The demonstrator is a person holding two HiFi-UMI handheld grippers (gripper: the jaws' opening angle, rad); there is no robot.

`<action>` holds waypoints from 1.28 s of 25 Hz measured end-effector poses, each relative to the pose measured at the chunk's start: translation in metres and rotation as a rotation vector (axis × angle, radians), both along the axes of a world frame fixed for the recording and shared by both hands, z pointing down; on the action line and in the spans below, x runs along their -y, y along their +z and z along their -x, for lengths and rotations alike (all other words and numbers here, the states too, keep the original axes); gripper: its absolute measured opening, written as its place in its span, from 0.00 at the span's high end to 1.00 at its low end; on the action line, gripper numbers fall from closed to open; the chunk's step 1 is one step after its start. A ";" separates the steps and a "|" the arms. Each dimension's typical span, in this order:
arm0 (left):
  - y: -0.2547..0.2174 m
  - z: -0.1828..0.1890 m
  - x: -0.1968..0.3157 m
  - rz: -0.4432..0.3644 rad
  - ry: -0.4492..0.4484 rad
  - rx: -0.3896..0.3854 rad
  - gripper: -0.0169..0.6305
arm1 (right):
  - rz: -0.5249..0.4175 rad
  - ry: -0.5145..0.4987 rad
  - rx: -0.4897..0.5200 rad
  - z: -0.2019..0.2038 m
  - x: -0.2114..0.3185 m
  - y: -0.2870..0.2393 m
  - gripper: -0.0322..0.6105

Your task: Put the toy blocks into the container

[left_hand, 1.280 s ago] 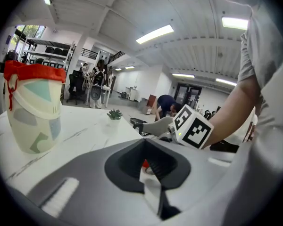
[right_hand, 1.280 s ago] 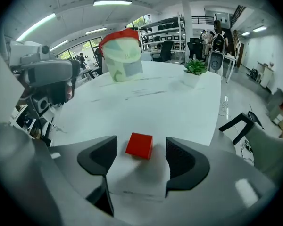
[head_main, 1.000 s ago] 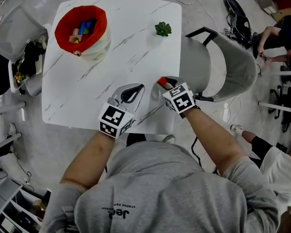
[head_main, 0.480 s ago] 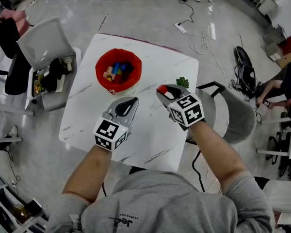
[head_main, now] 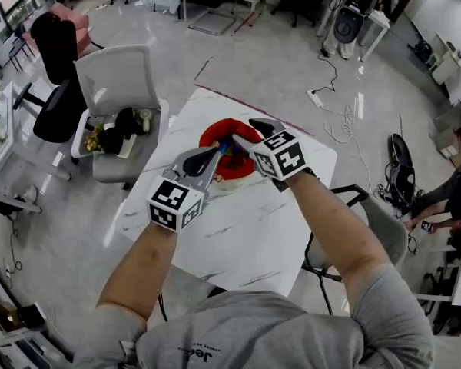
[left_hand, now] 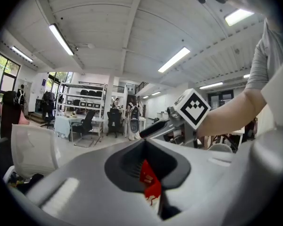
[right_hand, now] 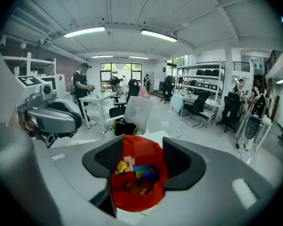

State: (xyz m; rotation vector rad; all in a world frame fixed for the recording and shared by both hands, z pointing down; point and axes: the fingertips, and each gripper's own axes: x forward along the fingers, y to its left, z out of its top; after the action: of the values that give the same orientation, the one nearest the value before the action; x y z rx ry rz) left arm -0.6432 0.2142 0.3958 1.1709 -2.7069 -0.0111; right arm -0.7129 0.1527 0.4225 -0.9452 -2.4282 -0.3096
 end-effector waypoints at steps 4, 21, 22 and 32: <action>-0.006 -0.001 -0.005 -0.004 0.004 0.007 0.90 | 0.025 -0.022 0.017 0.003 -0.013 -0.014 0.48; -0.017 -0.062 0.134 -0.034 0.333 0.030 0.90 | 0.194 0.184 0.145 -0.115 0.135 -0.052 0.54; -0.015 -0.073 0.155 -0.040 0.383 0.026 0.90 | 0.198 0.228 0.159 -0.130 0.156 -0.052 0.56; -0.008 -0.249 0.359 -0.083 0.927 0.000 0.90 | 0.138 0.758 0.245 -0.369 0.362 -0.030 0.84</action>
State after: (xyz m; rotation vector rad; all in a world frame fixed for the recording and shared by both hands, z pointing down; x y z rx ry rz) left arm -0.3945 -0.1449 0.3874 2.3004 -1.9228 0.0096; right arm -0.3436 -0.2097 0.3929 0.0180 -2.8455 0.0237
